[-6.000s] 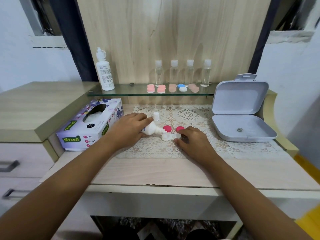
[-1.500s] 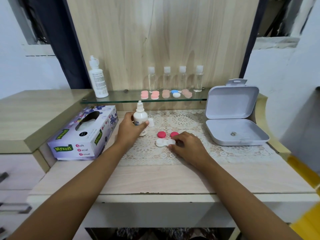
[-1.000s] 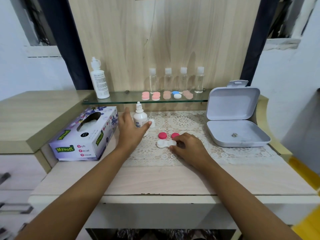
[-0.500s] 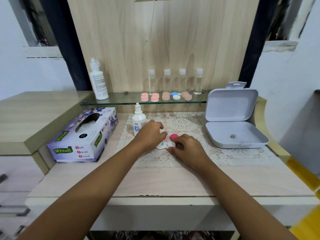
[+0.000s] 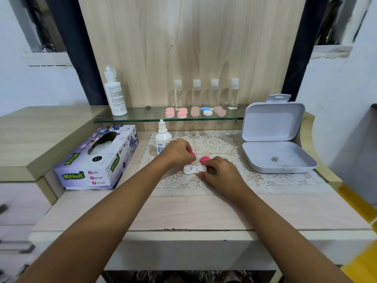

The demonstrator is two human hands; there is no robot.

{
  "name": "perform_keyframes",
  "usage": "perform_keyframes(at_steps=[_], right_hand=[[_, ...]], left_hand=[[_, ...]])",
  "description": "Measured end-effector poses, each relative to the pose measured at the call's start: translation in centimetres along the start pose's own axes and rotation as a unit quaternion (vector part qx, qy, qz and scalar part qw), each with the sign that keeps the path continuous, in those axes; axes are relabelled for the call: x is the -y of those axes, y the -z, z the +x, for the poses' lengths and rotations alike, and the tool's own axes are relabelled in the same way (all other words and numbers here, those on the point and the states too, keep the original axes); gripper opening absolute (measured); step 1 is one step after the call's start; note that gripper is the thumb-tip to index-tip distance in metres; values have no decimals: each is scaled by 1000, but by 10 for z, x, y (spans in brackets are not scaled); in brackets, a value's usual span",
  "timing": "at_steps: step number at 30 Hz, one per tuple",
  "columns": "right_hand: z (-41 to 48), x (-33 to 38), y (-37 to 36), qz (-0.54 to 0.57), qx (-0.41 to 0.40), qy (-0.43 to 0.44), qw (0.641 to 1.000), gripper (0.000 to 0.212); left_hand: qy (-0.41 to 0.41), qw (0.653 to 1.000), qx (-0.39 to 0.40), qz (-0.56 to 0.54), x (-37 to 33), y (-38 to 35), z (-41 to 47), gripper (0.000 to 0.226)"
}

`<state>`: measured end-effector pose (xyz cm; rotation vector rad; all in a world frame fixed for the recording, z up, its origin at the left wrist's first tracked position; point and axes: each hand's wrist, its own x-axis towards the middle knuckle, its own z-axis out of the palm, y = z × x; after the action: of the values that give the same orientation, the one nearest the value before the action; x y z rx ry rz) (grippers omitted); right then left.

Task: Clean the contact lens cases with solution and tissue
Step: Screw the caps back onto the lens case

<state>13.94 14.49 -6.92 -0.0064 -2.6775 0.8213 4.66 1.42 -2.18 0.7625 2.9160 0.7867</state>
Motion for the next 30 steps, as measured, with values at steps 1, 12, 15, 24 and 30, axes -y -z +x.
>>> perform_keyframes(at_steps=[1, 12, 15, 24, 30], right_hand=[[0, 0, 0, 2, 0, -1, 1000, 25], [1, 0, -1, -2, 2, -5, 1000, 31], [0, 0, -1, -6, 0, -5, 1000, 30], [0, 0, 0, -7, -3, -2, 1000, 27], [0, 2, 0, -4, -1, -3, 1000, 29]], left_hand=[[-15, 1000, -5, -23, 2, 2, -4, 20], [-113, 993, -1, -46, 32, -2, -40, 24], [-121, 991, 6, -57, 30, -4, -43, 25], [-135, 984, -14, -116, 32, -15, -46, 35], [-119, 981, -38, -146, 34, -23, -47, 28]])
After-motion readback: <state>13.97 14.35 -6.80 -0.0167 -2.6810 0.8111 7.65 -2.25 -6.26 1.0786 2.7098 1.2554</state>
